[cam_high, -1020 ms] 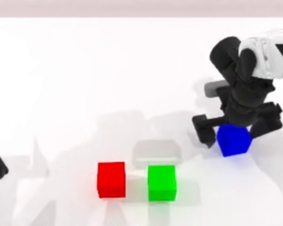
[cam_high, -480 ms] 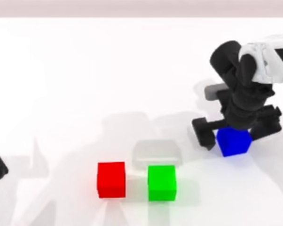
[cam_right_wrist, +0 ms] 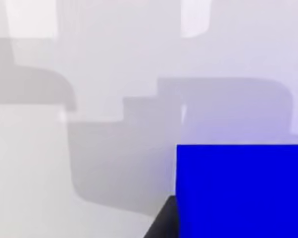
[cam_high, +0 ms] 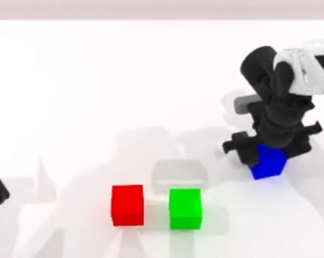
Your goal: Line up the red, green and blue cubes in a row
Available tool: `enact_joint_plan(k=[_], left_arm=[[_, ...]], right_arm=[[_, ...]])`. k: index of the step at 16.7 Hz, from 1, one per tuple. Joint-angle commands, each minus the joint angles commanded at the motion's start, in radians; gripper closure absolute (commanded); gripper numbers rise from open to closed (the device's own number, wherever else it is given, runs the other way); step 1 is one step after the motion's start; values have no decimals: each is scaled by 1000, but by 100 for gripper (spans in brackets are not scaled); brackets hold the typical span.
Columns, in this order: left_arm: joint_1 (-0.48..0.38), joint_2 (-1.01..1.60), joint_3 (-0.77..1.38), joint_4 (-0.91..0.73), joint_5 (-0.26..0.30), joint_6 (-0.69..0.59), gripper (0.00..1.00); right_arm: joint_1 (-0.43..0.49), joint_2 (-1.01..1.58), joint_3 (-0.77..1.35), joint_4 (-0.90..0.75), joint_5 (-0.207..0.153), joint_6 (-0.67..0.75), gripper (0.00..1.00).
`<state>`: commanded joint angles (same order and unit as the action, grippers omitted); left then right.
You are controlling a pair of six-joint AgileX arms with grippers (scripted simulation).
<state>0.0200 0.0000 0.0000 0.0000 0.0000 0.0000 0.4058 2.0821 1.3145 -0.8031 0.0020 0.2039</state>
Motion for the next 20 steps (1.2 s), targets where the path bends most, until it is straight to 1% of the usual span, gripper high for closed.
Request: enact_joint_plan(k=[2,3,10,13,20], left_arm=[[0,0,0,0,0,0,0],[0,0,0,0,0,0,0],[0,0,0,0,0,0,0],[0,0,0,0,0,0,0],[0,0,0,0,0,0,0]], right_arm=[[0,0,0,0,0,0,98],[0,0,0,0,0,0,100],[0,0,0,0,0,0,100],[1,-31,22,-28,4,-3,100],[9,-114,156,-251,4,-5,100]])
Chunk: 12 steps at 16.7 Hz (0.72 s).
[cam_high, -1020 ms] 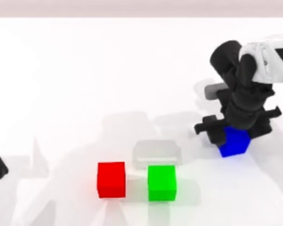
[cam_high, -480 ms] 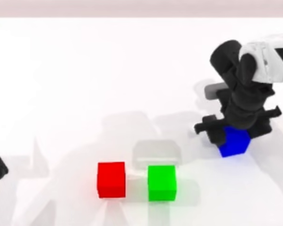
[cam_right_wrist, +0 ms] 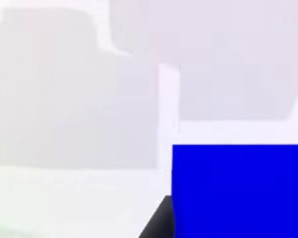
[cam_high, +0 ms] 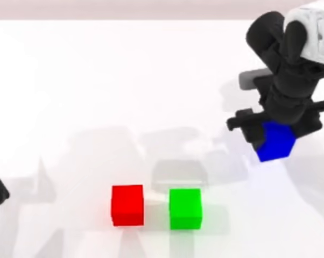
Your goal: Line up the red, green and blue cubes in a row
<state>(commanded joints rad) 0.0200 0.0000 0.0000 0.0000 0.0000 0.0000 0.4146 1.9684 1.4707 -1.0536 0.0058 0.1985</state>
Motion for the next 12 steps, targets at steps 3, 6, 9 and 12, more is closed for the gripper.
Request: enact_joint_plan(k=[3,6,9,12], left_arm=[[0,0,0,0,0,0,0],[0,0,0,0,0,0,0],[0,0,0,0,0,0,0],[0,0,0,0,0,0,0]], right_arm=[[0,-7,8,-12,0,0,100],[-3,-5,5,-10,0,4,100],[40,-30,-15,-14,0,71,100],[122,-78,-59,-24,3,212,100]])
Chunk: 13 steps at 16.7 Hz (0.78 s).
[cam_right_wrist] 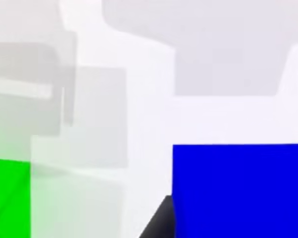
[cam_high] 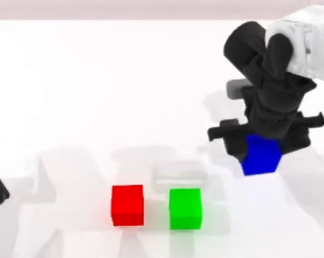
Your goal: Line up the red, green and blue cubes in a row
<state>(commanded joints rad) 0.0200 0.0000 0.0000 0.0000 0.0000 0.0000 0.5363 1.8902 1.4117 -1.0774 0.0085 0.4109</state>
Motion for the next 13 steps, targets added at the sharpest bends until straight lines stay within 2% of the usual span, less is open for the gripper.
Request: enact_joint_plan(k=[6,13], left_arm=[[0,0,0,0,0,0,0],[0,0,0,0,0,0,0]], right_arm=[[161,-107,-92,-14,6,284,100],[175,-116,-102,-10,5,311,100]])
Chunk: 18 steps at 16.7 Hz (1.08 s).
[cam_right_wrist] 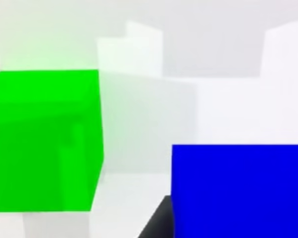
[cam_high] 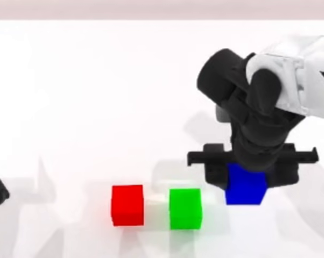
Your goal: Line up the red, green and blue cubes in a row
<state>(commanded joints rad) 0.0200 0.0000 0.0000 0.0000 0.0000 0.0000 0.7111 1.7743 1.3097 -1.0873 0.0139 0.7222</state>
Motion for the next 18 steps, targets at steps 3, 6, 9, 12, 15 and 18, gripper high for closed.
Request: enact_joint_plan(k=[3,6,9,12,15,18], left_arm=[[0,0,0,0,0,0,0],[0,0,0,0,0,0,0],[0,0,0,0,0,0,0],[0,0,0,0,0,0,0],[0,0,0,0,0,0,0],[0,0,0,0,0,0,0]], right_arm=[[3,22,-48,70,0,-1,100],[6,59,-123,191,1,1,100],[8,87,-174,263,2,4,100],[8,89,-177,266,2,4,100],[8,89,-177,266,2,4,85],[8,89,-177,266,2,4,62]])
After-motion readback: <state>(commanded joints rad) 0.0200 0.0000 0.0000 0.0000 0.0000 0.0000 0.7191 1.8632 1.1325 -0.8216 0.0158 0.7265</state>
